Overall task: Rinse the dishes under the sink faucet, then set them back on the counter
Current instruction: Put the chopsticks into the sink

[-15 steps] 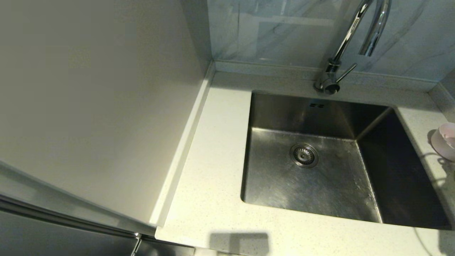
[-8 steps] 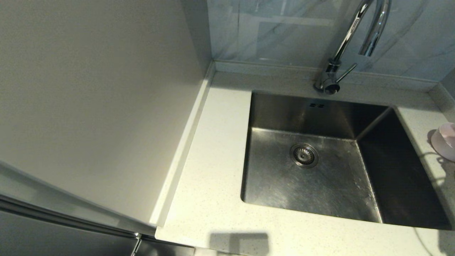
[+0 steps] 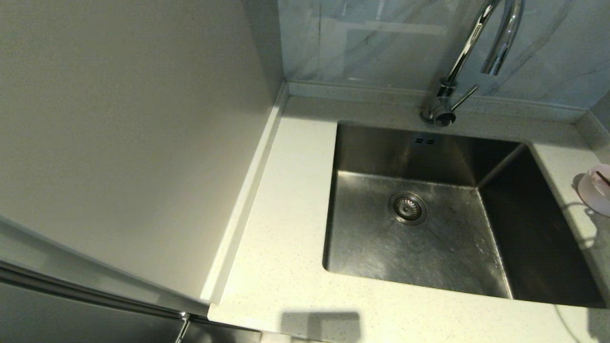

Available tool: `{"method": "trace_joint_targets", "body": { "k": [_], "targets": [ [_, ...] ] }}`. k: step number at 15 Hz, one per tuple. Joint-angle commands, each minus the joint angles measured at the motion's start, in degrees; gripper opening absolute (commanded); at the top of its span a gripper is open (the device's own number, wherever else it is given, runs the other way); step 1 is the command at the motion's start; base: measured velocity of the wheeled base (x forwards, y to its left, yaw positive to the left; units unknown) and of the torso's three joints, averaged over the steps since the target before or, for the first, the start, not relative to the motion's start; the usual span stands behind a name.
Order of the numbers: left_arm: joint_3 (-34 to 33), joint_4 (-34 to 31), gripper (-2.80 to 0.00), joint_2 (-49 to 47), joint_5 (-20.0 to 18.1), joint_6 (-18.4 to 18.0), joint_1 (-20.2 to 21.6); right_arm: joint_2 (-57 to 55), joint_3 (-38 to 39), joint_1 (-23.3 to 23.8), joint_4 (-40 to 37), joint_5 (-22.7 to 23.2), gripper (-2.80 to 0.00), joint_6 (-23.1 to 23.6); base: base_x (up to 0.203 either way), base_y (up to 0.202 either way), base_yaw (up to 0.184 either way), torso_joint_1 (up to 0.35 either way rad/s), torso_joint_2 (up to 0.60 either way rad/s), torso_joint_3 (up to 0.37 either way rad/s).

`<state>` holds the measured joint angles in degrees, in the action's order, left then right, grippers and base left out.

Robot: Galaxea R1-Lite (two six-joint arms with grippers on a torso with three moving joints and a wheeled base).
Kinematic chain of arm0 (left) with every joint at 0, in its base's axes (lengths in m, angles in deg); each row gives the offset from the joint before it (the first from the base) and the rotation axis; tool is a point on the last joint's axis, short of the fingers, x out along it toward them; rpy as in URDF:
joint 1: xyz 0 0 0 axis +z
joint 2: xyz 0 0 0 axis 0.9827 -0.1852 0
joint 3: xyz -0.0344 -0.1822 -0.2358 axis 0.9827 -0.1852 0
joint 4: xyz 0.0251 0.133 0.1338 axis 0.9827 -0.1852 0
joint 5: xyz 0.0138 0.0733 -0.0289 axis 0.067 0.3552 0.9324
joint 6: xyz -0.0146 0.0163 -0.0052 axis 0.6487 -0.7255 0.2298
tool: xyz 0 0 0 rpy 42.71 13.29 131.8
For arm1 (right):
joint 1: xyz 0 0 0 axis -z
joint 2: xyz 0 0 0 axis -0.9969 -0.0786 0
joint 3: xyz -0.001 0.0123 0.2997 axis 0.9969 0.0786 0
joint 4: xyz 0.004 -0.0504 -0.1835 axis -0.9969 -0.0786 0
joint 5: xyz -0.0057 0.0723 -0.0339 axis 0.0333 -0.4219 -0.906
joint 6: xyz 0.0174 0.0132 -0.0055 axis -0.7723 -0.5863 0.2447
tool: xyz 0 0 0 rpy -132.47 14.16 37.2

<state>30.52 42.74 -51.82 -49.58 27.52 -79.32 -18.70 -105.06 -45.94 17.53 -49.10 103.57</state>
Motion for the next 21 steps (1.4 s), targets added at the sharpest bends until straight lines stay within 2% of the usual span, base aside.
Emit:
{"method": "trace_joint_targets", "body": {
  "k": [1, 15, 18, 21],
  "targets": [
    [0.00, 0.02, -2.80, 0.18, 0.03, 0.03, 0.00, -0.01, -1.11, 0.00, -0.22, 0.04, -2.80, 0.04, 0.000, 0.000, 0.000, 0.000, 0.00, 0.000],
    [0.00, 0.02, -2.80, 0.18, 0.03, 0.03, 0.00, 3.07, -2.49, -0.08, -0.23, -0.05, -2.80, 0.39, 0.000, 0.000, 0.000, 0.000, 0.00, 0.000],
    [0.00, 0.02, -2.80, 0.18, 0.03, 0.03, 0.00, 8.62, -0.05, -1.27, -0.33, 0.00, -2.80, 0.50, 0.000, 0.000, 0.000, 0.000, 0.00, 0.000],
    [0.00, 0.02, -2.80, 0.18, 0.03, 0.03, 0.00, 16.23, 6.80, -5.09, -0.49, 1.25, -2.80, 1.05, 0.000, 0.000, 0.000, 0.000, 0.00, 0.000]
  ]
}}
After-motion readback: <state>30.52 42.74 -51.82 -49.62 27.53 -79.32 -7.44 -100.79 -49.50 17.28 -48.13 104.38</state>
